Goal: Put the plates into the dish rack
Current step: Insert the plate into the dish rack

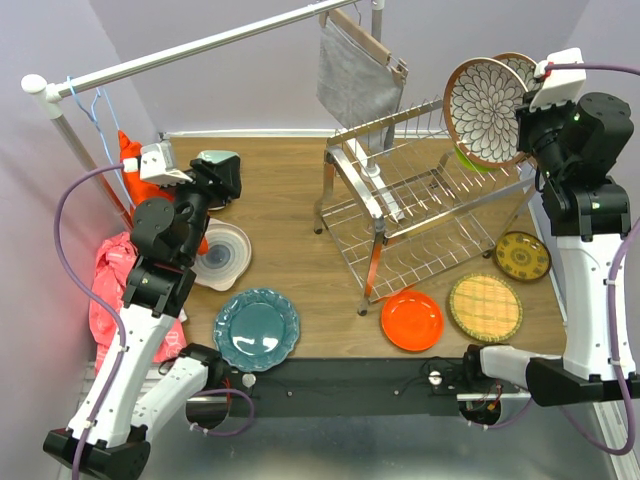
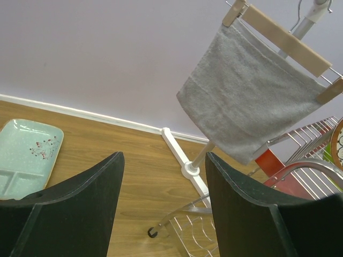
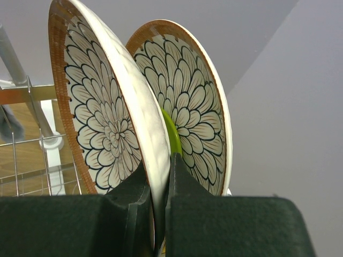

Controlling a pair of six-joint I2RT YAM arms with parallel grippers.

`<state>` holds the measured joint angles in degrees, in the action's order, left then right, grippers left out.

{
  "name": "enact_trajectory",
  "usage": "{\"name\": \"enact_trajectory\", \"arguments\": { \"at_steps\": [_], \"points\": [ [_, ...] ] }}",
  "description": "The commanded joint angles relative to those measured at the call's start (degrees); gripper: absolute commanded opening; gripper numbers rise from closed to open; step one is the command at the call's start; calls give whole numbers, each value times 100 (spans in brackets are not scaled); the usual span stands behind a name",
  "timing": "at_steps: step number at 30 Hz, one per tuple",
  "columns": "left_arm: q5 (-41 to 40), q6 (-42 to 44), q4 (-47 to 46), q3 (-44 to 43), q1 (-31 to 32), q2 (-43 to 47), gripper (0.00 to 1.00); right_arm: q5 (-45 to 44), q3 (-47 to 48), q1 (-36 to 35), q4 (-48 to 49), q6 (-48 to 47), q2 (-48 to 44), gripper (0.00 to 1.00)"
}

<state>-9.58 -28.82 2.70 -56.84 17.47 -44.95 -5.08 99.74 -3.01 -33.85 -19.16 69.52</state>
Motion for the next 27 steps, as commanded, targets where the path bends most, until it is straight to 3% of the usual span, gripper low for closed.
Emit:
{"name": "enact_trajectory", "arguments": {
  "at_steps": [1, 3, 6, 27],
  "points": [
    [123, -45, -138, 24, -42, -5, 71, -98, -43, 28, 695, -79, -333, 9],
    [123, -45, -138, 6, -42, -14, 71, -124, -52, 28, 713, -44, -360, 9],
    [132, -54, -147, 6, -51, -23, 71, -221, -25, 28, 756, 26, -395, 1],
    [211, -45, -217, -29, -104, -128, 71, -397, -438, 28, 1099, 131, -544, 0]
  ]
}}
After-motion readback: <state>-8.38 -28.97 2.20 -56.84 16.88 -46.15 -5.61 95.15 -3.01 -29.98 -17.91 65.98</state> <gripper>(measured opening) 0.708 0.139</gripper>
